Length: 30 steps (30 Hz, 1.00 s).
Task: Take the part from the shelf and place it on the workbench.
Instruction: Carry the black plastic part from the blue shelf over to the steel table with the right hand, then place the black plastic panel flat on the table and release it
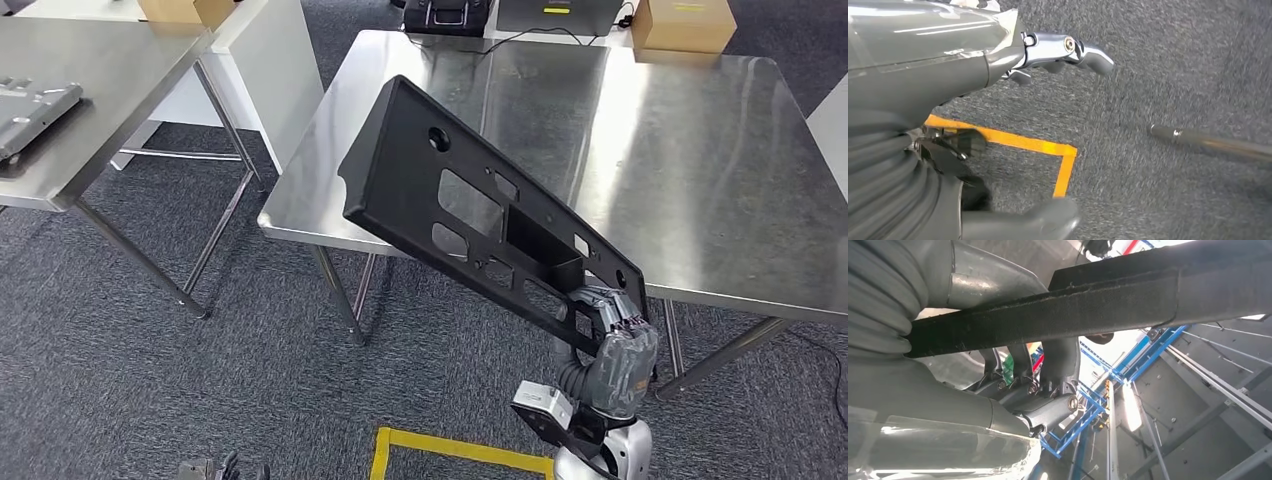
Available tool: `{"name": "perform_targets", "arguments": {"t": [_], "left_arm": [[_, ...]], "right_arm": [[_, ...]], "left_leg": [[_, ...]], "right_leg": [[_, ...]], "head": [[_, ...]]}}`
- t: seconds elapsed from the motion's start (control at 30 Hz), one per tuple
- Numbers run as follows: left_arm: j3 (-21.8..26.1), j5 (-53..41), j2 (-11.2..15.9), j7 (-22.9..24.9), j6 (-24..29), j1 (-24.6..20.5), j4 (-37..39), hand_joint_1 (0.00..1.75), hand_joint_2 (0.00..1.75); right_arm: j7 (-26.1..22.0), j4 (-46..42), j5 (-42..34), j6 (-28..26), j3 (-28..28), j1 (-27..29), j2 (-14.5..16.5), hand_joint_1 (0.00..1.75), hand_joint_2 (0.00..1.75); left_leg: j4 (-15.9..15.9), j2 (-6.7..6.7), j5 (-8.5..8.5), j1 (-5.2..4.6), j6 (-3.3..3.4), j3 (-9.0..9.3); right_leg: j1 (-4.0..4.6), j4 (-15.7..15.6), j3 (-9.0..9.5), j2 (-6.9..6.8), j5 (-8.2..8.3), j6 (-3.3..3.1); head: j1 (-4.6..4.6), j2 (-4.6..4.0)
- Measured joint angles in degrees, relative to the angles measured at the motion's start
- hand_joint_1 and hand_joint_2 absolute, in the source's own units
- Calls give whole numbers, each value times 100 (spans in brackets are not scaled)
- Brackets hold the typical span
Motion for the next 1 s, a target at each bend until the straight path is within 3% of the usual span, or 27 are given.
{"name": "perform_targets", "arguments": {"t": [0.03, 0.07, 0.1, 0.17, 0.2, 0.27, 0.37, 0.4, 0.5, 0.57, 0.6, 0.67, 0.7, 0.73, 0.77, 0.83, 0.87, 0.93, 1.0], "left_arm": [[12, -21, 0, 0, -1, 7, -2, 0, 175], [32, -59, -1, 0, -5, 14, -10, 0, 175], [62, -108, -2, 0, -13, 18, -21, 0, 175], [140, -215, 1, 0, -40, 20, -60, 0, 175], [185, -270, 1, -1, -59, 17, -80, 0, 175], [272, -371, 2, -1, -96, 9, -133, 0, 175], [394, -484, -24, 1, -131, 5, -199, 0, 175], [429, -514, -33, 1, -137, 3, -213, 0, 175], [533, -608, -56, 1, -180, -8, -247, 0, 175], [581, -643, -84, 4, -199, -2, -255, 0, 175], [597, -655, -94, 7, -204, 2, -256, 0, 175], [642, -698, -106, 10, -212, 4, -259, 0, 175], [678, -733, -108, 11, -217, 1, -263, 0, 175], [713, -769, -109, 11, -226, -3, -267, 0, 175], [749, -801, -109, 11, -232, -5, -273, 0, 175], [803, -838, -114, 9, -239, -12, -286, 0, 175], [822, -849, -115, 8, -239, -15, -296, 0, 175], [854, -873, -121, 7, -240, -28, -311, 0, 175], [880, -893, -129, 8, -241, -36, -317, 0, 175]], "right_arm": [[-3, 0, -3, 0, 0, 3, 1, 175, 175], [-10, 0, -11, 0, -1, 5, 1, 175, 175], [-23, -1, -22, 0, -1, 5, 2, 175, 175], [-55, -3, -45, 1, 0, 1, 11, 175, 175], [-68, -7, -55, 1, 0, -6, 19, 175, 175], [-80, -14, -71, 1, 2, -20, 38, 175, 175], [-82, -32, -87, 0, 3, -35, 56, 175, 175], [-84, -38, -90, -1, 3, -49, 57, 175, 175], [-88, -45, -93, -1, 0, -85, 51, 175, 175], [-87, -46, -97, -1, -3, -71, 43, 175, 175], [-87, -46, -99, -1, -4, -65, 40, 175, 175], [-91, -45, -104, -1, -4, -63, 38, 175, 175], [-98, -43, -108, 0, -4, -65, 36, 175, 175], [-111, -40, -113, 0, -4, -69, 35, 175, 175], [-126, -40, -119, 0, -4, -71, 36, 175, 175], [-147, -45, -133, 0, -7, -74, 43, 175, 175], [-150, -51, -141, 1, -8, -72, 50, 175, 175], [-155, -61, -146, 0, -7, -83, 60, 175, 175], [-157, -66, -143, -1, -2, -92, 64, 175, 175]], "left_leg": [[292, -3, -24, -16, 26, -236], [380, -4, 76, -36, 70, -381], [231, -9, 292, -65, 130, -403], [-472, -48, 829, -150, 307, -201], [-797, -63, 974, -193, 387, -71], [-1121, -79, 995, -258, 482, 82], [-1350, -76, 961, -266, 486, 271], [-1400, -74, 956, -248, 486, 348], [-1448, -74, 887, -214, 466, 470], [-1446, -79, 807, -202, 423, 540], [-1445, -83, 760, -189, 393, 598], [-1442, -85, 654, -160, 318, 723], [-1435, -83, 601, -153, 274, 785], [-1432, -75, 551, -157, 229, 819], [-1425, -64, 517, -166, 182, 845], [-1414, -43, 477, -163, 113, 882], [-1373, -38, 457, -148, 88, 881], [-994, -36, 337, -117, 48, 689], [-233, -38, 85, -110, 20, 224]], "right_leg": [[39, 0, 41, 11, -37, -40], [76, 0, 93, 27, -79, -70], [108, -1, 157, 46, -125, -89], [150, -10, 288, 77, -229, -102], [178, -18, 325, 93, -276, -91], [179, -39, 375, 110, -319, -32], [176, 27, 443, 82, -293, 90], [171, 164, 371, 57, -310, 102], [138, 1080, -257, 13, -573, 83], [94, 1399, -629, 4, -731, 148], [65, 1260, -665, -5, -655, 223], [6, 563, -487, -59, -174, 406], [-1, 240, -397, -102, 37, 442], [13, 47, -325, -138, 182, 411], [32, -21, -305, -163, 249, 329], [54, -25, -271, -142, 236, 130], [43, -32, -242, -124, 236, 74], [37, -43, -154, -101, 210, -8], [62, -45, -103, -90, 159, -79]], "head": [[-2, 0], [-1, 0], [0, 0], [3, 0], [21, 0], [43, 0], [31, 0], [33, 0], [49, 0], [50, 0], [51, 0], [56, 0], [65, 0], [68, 0], [63, 0], [44, 0], [39, 0], [28, 0], [16, 0]]}}
